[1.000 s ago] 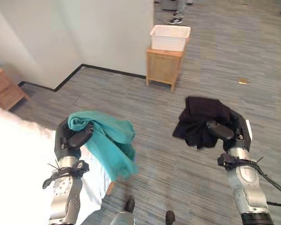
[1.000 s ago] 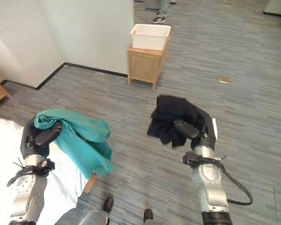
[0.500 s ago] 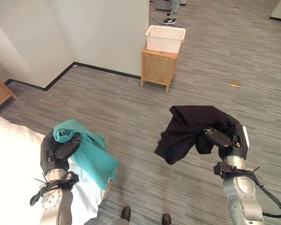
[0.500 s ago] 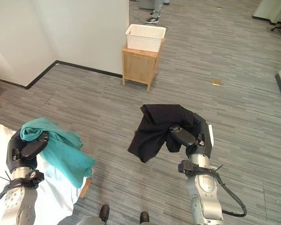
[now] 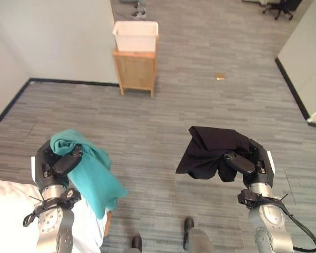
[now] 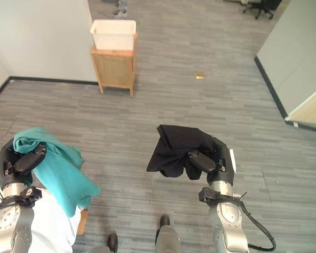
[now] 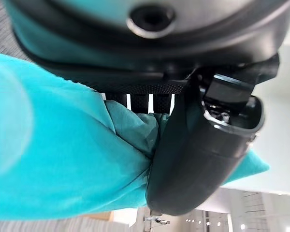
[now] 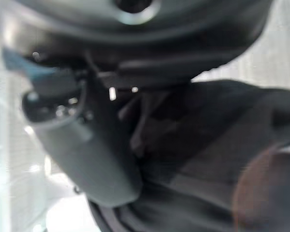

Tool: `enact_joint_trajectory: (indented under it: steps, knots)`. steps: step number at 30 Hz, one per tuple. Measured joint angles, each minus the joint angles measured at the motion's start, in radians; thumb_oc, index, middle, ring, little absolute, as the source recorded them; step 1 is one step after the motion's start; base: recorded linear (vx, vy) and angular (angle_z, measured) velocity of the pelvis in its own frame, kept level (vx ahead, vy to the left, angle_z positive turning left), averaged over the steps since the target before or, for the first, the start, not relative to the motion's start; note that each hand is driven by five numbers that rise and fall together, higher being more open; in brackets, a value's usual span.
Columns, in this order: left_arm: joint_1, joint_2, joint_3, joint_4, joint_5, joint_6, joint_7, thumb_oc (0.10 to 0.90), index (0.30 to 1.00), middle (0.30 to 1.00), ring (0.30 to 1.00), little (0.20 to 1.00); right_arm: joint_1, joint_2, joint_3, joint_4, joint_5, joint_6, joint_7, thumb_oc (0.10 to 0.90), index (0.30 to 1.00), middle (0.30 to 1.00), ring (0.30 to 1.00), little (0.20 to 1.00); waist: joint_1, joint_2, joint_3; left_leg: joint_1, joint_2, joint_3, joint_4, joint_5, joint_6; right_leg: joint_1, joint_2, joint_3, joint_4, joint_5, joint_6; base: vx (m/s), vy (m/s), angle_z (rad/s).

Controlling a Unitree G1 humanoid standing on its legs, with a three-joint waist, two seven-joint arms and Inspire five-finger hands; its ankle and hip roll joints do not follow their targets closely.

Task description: Pick up bed clothes into laundry basket.

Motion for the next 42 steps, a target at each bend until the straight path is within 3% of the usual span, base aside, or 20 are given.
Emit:
enact_joint_trajectory:
  steps: [2, 5, 7, 9, 12, 13, 16, 19, 21, 24, 25, 28, 30, 32, 34, 38, 39, 40, 41, 42]
  knots:
    - [0.01, 0.004, 0.014, -0.005, 0.001, 0.001, -0.002, 0.4, 0.3, 0.3, 0.3, 0.3, 0.009, 0.008, 0.005, 0.03, 0.0, 0.003, 0.004, 0.4, 0.3, 0.3, 0.3, 0.3, -0.001, -0.03, -0.013, 0.044, 0.059, -0.029, 0.026, -0.035, -0.07, 0.077, 0.046, -0.014, -0.008, 0.062, -0.041, 0.49, -0.412, 0.46]
    - [0.015, -0.004, 0.034, -0.004, 0.0, 0.001, -0.001, 0.4, 0.3, 0.3, 0.3, 0.3, 0.002, 0.005, 0.003, 0.08, 0.01, 0.004, 0.003, 0.4, 0.3, 0.3, 0.3, 0.3, 0.055, -0.044, -0.023, -0.078, 0.139, -0.061, 0.366, -0.028, -0.048, 0.107, 0.155, -0.033, 0.024, 0.034, -0.133, 0.37, -0.428, -0.33]
    - [0.004, -0.007, 0.036, 0.01, -0.001, -0.005, 0.003, 0.4, 0.3, 0.3, 0.3, 0.3, -0.027, -0.031, -0.001, 0.082, 0.024, 0.003, -0.004, 0.4, 0.3, 0.3, 0.3, 0.3, 0.108, -0.077, -0.006, -0.201, 0.044, -0.226, 0.65, -0.003, -0.015, 0.105, 0.175, -0.004, 0.056, 0.035, -0.196, 0.52, -0.334, -0.5]
    - [-0.011, -0.018, 0.016, 0.037, -0.007, 0.004, -0.001, 0.4, 0.3, 0.3, 0.3, 0.3, -0.06, -0.047, -0.016, 0.079, 0.057, 0.002, -0.024, 0.4, 0.3, 0.3, 0.3, 0.3, 0.107, -0.095, 0.009, -0.314, -0.072, -0.208, 0.751, -0.025, 0.0, 0.168, 0.177, -0.012, 0.01, 0.015, -0.217, 0.49, -0.126, 0.0]
    - [-0.002, -0.04, 0.012, 0.036, -0.01, 0.005, -0.005, 0.4, 0.3, 0.3, 0.3, 0.3, -0.095, -0.056, -0.02, 0.066, 0.092, -0.007, -0.028, 0.4, 0.3, 0.3, 0.3, 0.3, 0.14, -0.1, 0.017, -0.376, -0.166, -0.139, 0.59, -0.03, -0.008, 0.252, 0.192, -0.009, -0.06, -0.022, -0.214, 0.91, -0.002, -0.09]
    - [0.008, -0.039, 0.017, 0.032, -0.007, 0.004, -0.005, 0.4, 0.3, 0.3, 0.3, 0.3, -0.118, -0.062, -0.011, 0.066, 0.094, -0.019, -0.03, 0.4, 0.3, 0.3, 0.3, 0.3, 0.156, -0.074, 0.012, -0.385, -0.17, -0.107, 0.38, -0.025, 0.002, 0.29, 0.22, -0.007, -0.102, -0.073, -0.184, 0.84, 0.031, -0.5]
    - [0.008, -0.043, 0.038, 0.023, -0.001, -0.003, 0.001, 0.4, 0.3, 0.3, 0.3, 0.3, -0.159, -0.077, 0.023, 0.072, 0.094, -0.024, -0.023, 0.4, 0.3, 0.3, 0.3, 0.3, 0.225, -0.014, 0.004, -0.39, -0.176, -0.125, 0.048, 0.067, 0.011, 0.339, 0.282, 0.045, -0.111, -0.094, -0.229, 0.92, 0.085, -0.58]
    - [0.028, -0.041, 0.087, 0.016, 0.003, -0.009, 0.01, 0.4, 0.3, 0.3, 0.3, 0.3, -0.153, -0.078, 0.076, 0.064, 0.083, -0.006, 0.0, 0.4, 0.3, 0.3, 0.3, 0.3, 0.28, 0.003, -0.007, -0.38, -0.189, -0.078, 0.058, 0.104, 0.049, 0.418, 0.277, 0.077, -0.046, -0.2, -0.23, 0.77, 0.204, -0.68]
    - [0.046, -0.046, 0.116, 0.007, 0.025, -0.01, 0.027, 0.4, 0.3, 0.3, 0.3, 0.3, -0.099, -0.074, 0.09, 0.032, 0.055, 0.0, 0.01, 0.4, 0.3, 0.3, 0.3, 0.3, 0.288, -0.02, -0.036, -0.348, -0.225, -0.053, 0.117, 0.155, 0.094, 0.433, 0.242, 0.071, 0.101, -0.298, -0.202, 0.48, 0.196, -0.47]
    - [0.037, -0.045, 0.164, -0.001, 0.042, -0.005, 0.065, 0.4, 0.3, 0.3, 0.3, 0.3, -0.107, -0.054, 0.112, 0.006, 0.01, 0.017, 0.023, 0.4, 0.3, 0.3, 0.3, 0.3, 0.271, -0.028, -0.033, -0.256, -0.289, -0.064, 0.167, 0.135, 0.194, 0.184, 0.17, 0.075, 0.777, -0.249, -0.078, 0.61, 0.315, -0.11]
    - [0.018, -0.035, 0.156, -0.015, 0.041, -0.007, 0.071, 0.4, 0.3, 0.3, 0.3, 0.3, -0.107, -0.029, 0.102, -0.01, 0.01, 0.017, 0.022, 0.4, 0.3, 0.3, 0.3, 0.3, 0.213, -0.006, -0.025, -0.21, -0.3, -0.125, 0.154, 0.132, 0.196, 0.088, 0.155, 0.062, 0.989, -0.18, -0.085, 0.64, 0.259, 0.66]
    - [-0.058, -0.036, 0.136, -0.026, 0.041, -0.011, 0.071, 0.4, 0.3, 0.3, 0.3, 0.3, -0.124, -0.028, 0.102, -0.007, 0.003, 0.017, 0.026, 0.4, 0.3, 0.3, 0.3, 0.3, 0.194, 0.071, 0.028, -0.068, -0.266, -0.206, 0.12, 0.094, 0.179, -0.061, 0.109, 0.045, 1.166, -0.128, -0.15, 0.6, -0.032, 0.37]
    - [-0.111, -0.033, 0.115, -0.028, 0.042, -0.011, 0.06, 0.4, 0.3, 0.3, 0.3, 0.3, -0.077, -0.037, 0.091, -0.017, 0.0, 0.019, 0.028, 0.4, 0.3, 0.3, 0.3, 0.3, 0.131, 0.119, 0.055, 0.036, -0.219, -0.334, 0.093, 0.068, 0.114, -0.065, 0.239, 0.097, 1.024, -0.137, -0.144, 0.75, -0.244, 1.15]
    - [-0.175, -0.027, 0.095, -0.005, 0.04, -0.019, 0.04, 0.4, 0.3, 0.3, 0.3, 0.3, -0.037, -0.038, 0.073, -0.012, 0.002, 0.015, 0.027, 0.4, 0.3, 0.3, 0.3, 0.3, 0.104, 0.05, 0.072, 0.044, -0.269, -0.335, 0.149, -0.026, -0.112, -0.109, 0.232, 0.094, 0.8, -0.148, -0.163, 0.61, -0.262, 1.33]
    - [-0.162, 0.029, 0.103, -0.012, 0.039, -0.032, 0.022, 0.4, 0.3, 0.3, 0.3, 0.3, -0.039, -0.024, 0.044, 0.006, 0.006, 0.003, 0.026, 0.4, 0.3, 0.3, 0.3, 0.3, 0.06, -0.008, 0.037, 0.101, -0.267, -0.338, 0.072, -0.072, 0.187, -0.189, 0.139, 0.045, 0.626, -0.153, -0.095, 0.78, -0.366, 0.95]
    - [-0.162, -0.014, 0.128, 0.072, 0.033, -0.042, 0.04, 0.4, 0.3, 0.3, 0.3, 0.3, -0.051, -0.04, 0.033, 0.085, 0.011, 0.027, 0.022, 0.4, 0.3, 0.3, 0.3, 0.3, 0.034, 0.008, 0.037, 0.21, -0.234, -0.415, 0.091, -0.117, 0.123, -0.103, 0.183, 0.077, -0.098, 0.024, -0.088, 0.77, -0.41, 0.85]
    - [-0.145, -0.018, 0.122, 0.087, 0.026, -0.036, 0.044, 0.4, 0.3, 0.3, 0.3, 0.3, -0.034, -0.04, 0.029, 0.085, 0.011, 0.032, 0.023, 0.4, 0.3, 0.3, 0.3, 0.3, 0.038, -0.013, 0.024, 0.247, -0.258, -0.412, 0.142, -0.151, 0.068, -0.048, 0.171, 0.069, -0.19, 0.14, -0.168, 0.59, -0.422, 0.53]
    - [-0.134, -0.019, 0.12, 0.087, 0.026, -0.037, 0.043, 0.4, 0.3, 0.3, 0.3, 0.3, -0.029, -0.041, 0.029, 0.085, 0.011, 0.033, 0.025, 0.4, 0.3, 0.3, 0.3, 0.3, 0.036, -0.021, 0.019, 0.256, -0.266, -0.407, 0.166, -0.161, 0.052, -0.034, 0.165, 0.077, -0.193, 0.225, -0.193, 0.6, -0.416, 0.4]
    - [-0.104, -0.08, 0.113, 0.122, 0.022, -0.034, 0.046, 0.4, 0.3, 0.3, 0.3, 0.3, -0.047, -0.07, 0.031, 0.127, 0.019, 0.037, 0.022, 0.4, 0.3, 0.3, 0.3, 0.3, 0.053, 0.047, -0.009, 0.271, -0.21, -0.444, 0.266, -0.175, 0.004, -0.018, 0.218, 0.058, -0.077, 0.27, -0.201, 0.53, -0.407, 0.67]
    - [-0.1, -0.077, 0.074, 0.115, 0.021, -0.027, 0.04, 0.4, 0.3, 0.3, 0.3, 0.3, -0.049, -0.084, 0.02, 0.136, 0.024, 0.037, 0.016, 0.4, 0.3, 0.3, 0.3, 0.3, 0.043, 0.041, -0.015, 0.237, -0.185, -0.438, 0.385, -0.189, -0.042, -0.019, 0.219, 0.046, 0.014, 0.177, -0.219, 0.35, -0.262, 1.01]
